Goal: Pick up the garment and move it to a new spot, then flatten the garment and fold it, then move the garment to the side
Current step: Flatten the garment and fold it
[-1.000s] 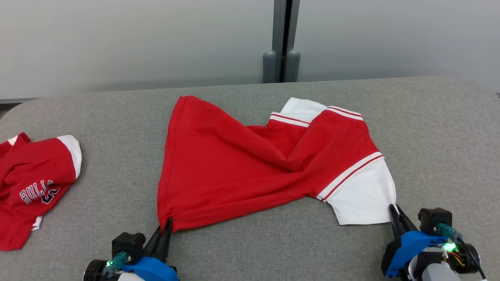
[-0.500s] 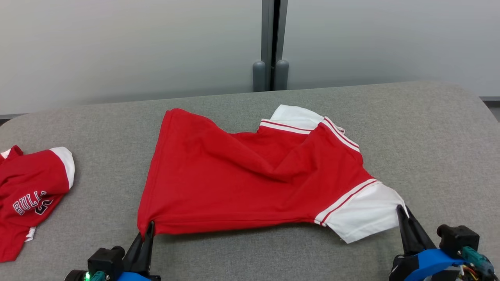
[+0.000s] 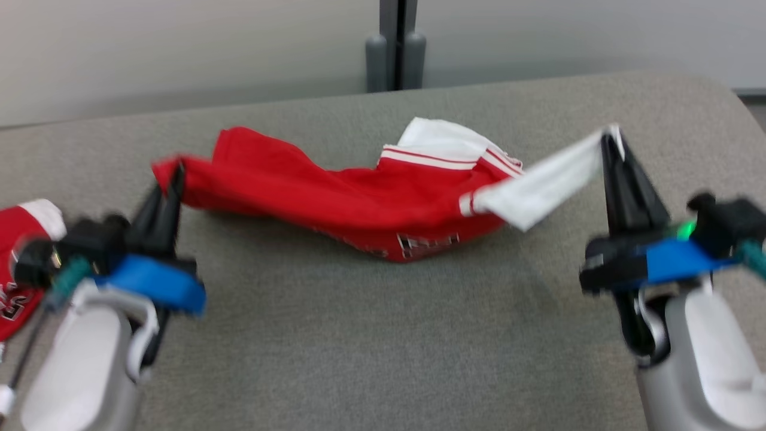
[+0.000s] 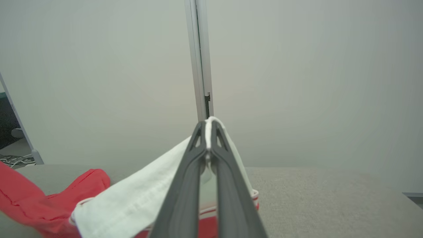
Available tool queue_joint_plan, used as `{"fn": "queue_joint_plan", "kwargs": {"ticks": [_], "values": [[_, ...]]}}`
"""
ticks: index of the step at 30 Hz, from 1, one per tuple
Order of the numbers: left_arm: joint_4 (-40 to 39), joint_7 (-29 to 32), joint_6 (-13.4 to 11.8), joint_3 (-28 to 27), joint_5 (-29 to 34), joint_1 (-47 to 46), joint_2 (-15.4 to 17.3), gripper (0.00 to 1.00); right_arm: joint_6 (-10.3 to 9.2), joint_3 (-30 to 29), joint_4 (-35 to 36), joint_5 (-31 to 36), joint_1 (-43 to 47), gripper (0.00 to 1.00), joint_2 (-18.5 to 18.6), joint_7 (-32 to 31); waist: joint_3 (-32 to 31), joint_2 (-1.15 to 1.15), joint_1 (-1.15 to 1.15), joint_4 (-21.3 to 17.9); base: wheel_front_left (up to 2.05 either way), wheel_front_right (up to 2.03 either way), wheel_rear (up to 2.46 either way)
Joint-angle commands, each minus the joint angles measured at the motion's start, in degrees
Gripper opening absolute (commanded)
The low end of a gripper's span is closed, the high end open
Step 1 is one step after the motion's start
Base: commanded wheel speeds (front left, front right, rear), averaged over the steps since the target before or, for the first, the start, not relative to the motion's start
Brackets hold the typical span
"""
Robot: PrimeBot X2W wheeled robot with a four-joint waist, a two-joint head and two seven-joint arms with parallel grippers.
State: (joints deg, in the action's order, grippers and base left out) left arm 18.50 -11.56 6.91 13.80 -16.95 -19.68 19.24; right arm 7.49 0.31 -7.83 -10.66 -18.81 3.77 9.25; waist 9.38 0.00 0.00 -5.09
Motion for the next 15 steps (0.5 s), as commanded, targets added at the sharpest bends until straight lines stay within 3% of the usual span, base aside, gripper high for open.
{"fn": "queue_joint_plan", "kwargs": {"ticks": [1,9,15], "values": [[0.09,0.73,0.30,0.25,-0.40,-4.27,0.77,0.00,0.01,0.48,-1.24,0.00,-4.47,0.00,0.31,0.31,2.14,0.00,0.00,0.42,0.00,0.00,0.00],[3.83,4.77,0.58,5.43,-2.85,-28.91,7.48,0.00,0.01,1.81,-13.62,0.57,-33.73,0.00,0.77,1.21,13.10,0.00,0.00,-1.19,0.00,0.00,0.00],[8.76,4.86,0.60,10.62,-6.72,-46.03,10.67,0.00,0.01,0.47,-24.89,1.64,-53.87,0.00,0.73,1.88,17.66,0.00,0.00,-2.32,0.00,0.00,0.00]]}}
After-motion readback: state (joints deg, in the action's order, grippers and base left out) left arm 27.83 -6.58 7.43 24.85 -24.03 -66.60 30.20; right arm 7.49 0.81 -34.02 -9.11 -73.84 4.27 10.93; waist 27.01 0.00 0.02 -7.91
